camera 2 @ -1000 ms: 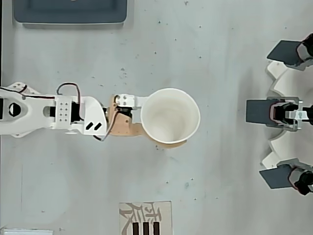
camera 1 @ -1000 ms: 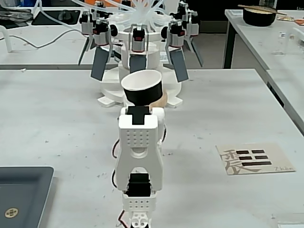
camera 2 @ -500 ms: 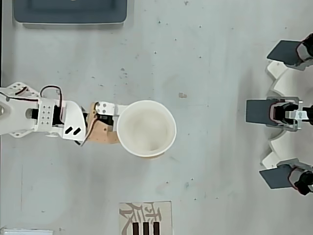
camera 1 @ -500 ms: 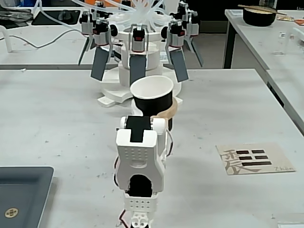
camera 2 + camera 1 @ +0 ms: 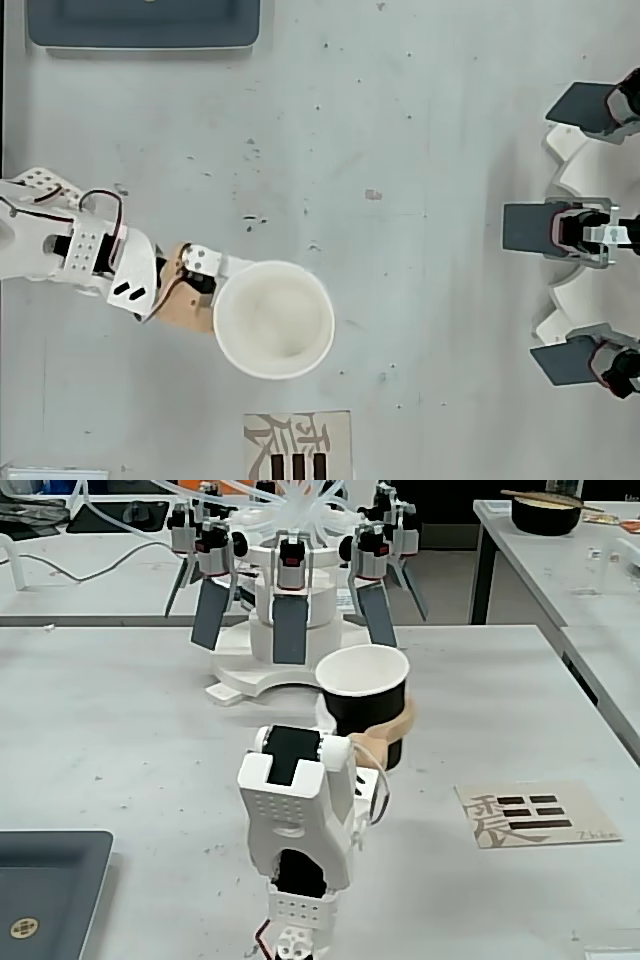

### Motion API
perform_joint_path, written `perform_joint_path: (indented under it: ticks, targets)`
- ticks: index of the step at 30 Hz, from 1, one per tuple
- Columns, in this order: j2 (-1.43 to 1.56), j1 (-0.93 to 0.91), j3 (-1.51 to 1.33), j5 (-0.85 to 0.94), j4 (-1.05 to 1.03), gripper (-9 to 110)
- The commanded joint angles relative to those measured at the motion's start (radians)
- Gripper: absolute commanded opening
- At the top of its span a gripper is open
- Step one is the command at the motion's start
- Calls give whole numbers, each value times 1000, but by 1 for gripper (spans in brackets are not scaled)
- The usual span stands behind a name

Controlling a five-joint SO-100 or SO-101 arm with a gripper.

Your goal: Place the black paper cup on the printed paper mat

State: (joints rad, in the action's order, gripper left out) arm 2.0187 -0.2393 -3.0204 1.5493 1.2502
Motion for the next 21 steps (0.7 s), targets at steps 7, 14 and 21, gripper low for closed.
perform_joint_path:
  ticks: [7, 14, 21]
  targets:
    - [26, -164, 0, 11, 35, 8]
    - [-32, -258, 21, 12, 46, 9]
    - [-144, -342, 140, 14, 46, 10]
